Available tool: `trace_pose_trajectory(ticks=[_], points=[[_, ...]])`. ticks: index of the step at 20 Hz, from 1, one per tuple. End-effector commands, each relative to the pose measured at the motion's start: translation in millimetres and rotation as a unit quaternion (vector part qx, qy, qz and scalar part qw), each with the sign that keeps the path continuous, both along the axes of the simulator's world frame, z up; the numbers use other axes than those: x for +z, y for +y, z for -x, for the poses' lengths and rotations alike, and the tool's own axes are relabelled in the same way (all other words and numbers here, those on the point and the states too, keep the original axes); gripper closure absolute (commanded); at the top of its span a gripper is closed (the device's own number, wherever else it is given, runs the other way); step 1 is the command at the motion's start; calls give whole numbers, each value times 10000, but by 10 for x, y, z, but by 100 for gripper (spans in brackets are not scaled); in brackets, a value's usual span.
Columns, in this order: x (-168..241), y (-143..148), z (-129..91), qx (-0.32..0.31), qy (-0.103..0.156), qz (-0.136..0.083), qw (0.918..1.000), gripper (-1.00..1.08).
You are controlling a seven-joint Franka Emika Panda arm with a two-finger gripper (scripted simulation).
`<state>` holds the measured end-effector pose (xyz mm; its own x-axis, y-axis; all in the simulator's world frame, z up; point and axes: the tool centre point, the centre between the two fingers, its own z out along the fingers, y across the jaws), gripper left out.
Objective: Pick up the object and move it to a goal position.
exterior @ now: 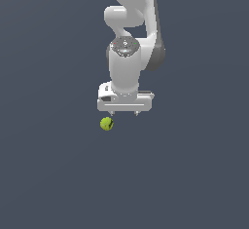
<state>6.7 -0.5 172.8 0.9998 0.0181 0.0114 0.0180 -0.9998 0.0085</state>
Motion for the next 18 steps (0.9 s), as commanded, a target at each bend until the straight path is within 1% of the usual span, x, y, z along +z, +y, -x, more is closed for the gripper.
trace_pose_trajectory(ticks=[1, 4, 10, 18], points=[[0, 0, 0, 0, 0, 0, 10000, -92], [40, -25, -22, -12, -40, 23, 10000, -92], [237, -155, -121, -60, -235, 139, 9996, -92], [238, -152, -121, -68, -234, 138, 9996, -92]])
